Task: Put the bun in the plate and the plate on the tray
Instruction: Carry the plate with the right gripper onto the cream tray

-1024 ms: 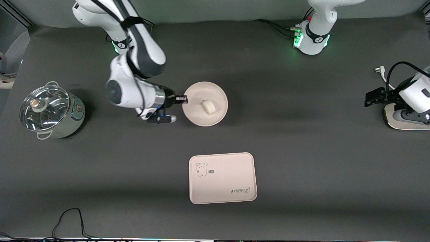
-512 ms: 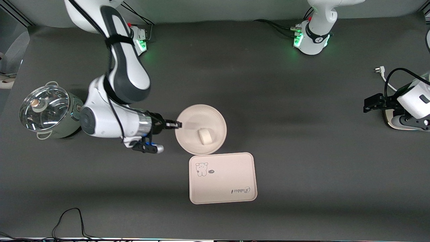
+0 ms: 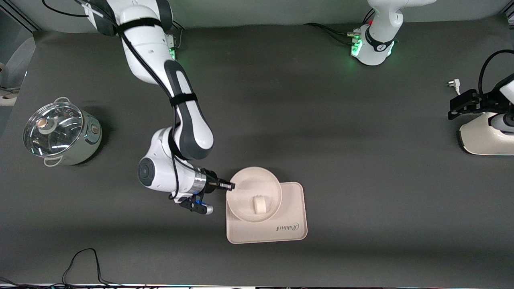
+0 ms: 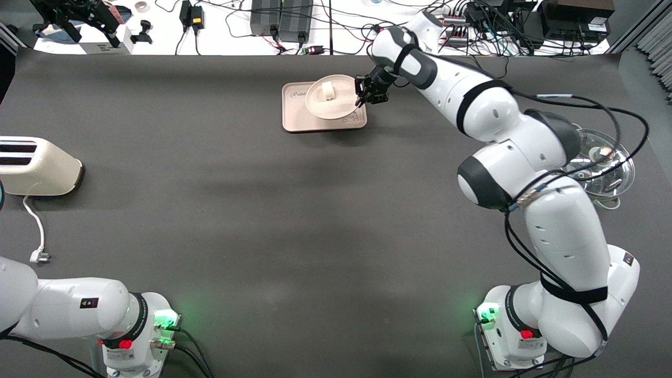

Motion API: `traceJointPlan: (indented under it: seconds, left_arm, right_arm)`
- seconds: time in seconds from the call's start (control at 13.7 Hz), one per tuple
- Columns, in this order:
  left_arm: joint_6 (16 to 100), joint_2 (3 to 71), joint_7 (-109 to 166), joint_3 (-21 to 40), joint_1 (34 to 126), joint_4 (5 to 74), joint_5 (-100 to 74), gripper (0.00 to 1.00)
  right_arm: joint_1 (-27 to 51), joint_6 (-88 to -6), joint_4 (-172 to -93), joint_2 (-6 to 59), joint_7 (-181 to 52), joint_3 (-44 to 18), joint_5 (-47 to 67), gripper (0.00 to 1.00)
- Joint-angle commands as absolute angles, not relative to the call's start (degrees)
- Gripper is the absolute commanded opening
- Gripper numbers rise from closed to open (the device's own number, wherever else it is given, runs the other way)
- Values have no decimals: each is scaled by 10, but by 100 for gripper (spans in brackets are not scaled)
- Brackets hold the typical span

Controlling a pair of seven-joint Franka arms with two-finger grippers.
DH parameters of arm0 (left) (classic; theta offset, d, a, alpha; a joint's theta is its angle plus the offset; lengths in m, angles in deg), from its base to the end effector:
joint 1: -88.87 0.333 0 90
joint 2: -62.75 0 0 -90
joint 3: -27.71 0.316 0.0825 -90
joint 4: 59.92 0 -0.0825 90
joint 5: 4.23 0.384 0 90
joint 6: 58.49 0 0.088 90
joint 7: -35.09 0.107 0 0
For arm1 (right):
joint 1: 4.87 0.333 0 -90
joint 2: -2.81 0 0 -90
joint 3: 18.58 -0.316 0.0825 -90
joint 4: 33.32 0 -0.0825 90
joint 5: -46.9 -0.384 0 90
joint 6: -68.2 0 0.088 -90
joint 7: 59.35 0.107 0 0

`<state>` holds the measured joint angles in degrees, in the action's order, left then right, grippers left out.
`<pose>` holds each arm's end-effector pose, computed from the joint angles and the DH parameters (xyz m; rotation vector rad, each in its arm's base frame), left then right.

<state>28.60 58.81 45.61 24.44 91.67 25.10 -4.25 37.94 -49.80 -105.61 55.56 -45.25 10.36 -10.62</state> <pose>0.5709 -0.0035 0.6223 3.1197 -0.3000 -0.0502 0.6857 0.3235 0.2466 -2.6353 0.4224 0.1580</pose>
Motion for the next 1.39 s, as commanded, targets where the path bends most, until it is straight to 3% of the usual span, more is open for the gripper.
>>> traceJointPlan:
  seconds: [0.0,0.66,0.8,0.95,1.32]
  left_arm:
    - [290,572,449,248,920,250,-33,100]
    - [299,576,455,250,925,243,-32,100]
    - [305,540,457,250,924,246,-32,100]
    - [315,533,453,249,919,240,-26,100]
    - [345,539,456,249,925,236,-36,100]
  right_arm:
    - [350,-529,-995,594,-434,67,-127,0]
    - [334,-662,-996,644,-435,3,-149,0]
    - [334,-663,-997,645,-437,3,-149,0]
    - [334,-663,-997,645,-436,4,-148,98]
    - [334,-652,-999,610,-436,10,-119,100]
